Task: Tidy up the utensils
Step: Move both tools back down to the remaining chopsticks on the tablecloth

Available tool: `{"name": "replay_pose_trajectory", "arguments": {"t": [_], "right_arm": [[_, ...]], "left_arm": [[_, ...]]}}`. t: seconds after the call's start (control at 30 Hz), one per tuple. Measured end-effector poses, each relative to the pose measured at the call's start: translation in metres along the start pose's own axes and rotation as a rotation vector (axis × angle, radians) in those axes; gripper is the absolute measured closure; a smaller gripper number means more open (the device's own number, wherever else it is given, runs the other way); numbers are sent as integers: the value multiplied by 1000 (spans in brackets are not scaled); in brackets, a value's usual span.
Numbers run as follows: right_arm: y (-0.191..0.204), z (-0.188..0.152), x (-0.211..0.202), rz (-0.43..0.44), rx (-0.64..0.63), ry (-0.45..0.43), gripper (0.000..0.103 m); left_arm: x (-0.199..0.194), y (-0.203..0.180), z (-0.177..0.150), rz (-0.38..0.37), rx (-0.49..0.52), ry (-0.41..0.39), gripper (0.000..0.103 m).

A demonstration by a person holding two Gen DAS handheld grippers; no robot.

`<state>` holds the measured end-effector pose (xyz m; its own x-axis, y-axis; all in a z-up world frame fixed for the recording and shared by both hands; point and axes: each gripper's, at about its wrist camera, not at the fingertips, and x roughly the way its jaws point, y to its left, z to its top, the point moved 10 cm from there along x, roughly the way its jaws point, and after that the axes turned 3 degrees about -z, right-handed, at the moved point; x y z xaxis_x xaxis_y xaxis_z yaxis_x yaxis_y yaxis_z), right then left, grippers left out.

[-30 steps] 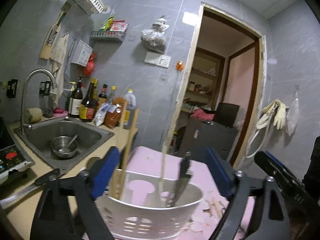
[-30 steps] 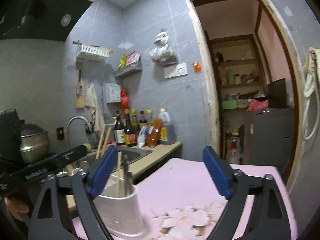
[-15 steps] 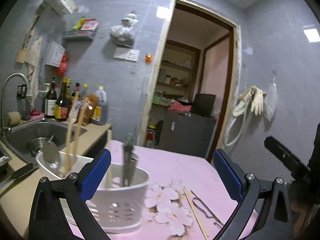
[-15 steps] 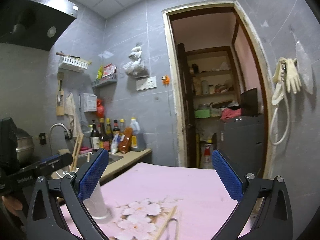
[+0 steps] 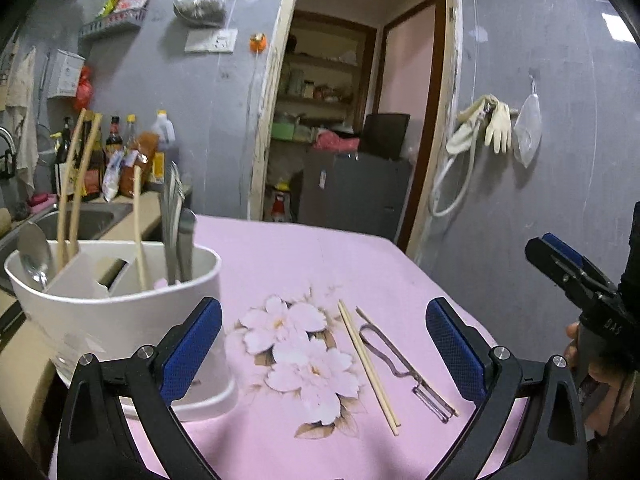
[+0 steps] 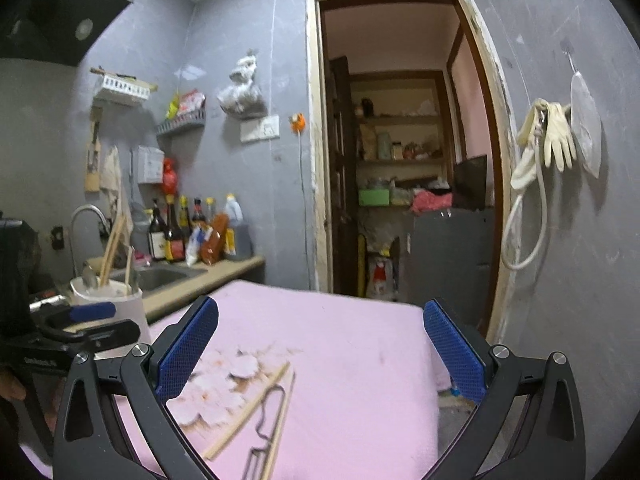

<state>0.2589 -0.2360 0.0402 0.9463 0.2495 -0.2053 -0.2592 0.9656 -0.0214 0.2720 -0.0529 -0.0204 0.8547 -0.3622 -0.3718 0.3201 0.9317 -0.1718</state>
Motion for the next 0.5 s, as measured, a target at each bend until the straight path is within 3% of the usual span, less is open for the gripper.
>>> {"name": "replay_pose_trajectory", "arguments": {"t": [0.43,0.5], "right_arm": [[-9,-41,25,29,-24,203,0],[-9,-47,27,45,-30,229,4]], "left_arm": [[43,-4,-32,-4,4,225,3],[49,-4,-37,-2,21,256,4]]}}
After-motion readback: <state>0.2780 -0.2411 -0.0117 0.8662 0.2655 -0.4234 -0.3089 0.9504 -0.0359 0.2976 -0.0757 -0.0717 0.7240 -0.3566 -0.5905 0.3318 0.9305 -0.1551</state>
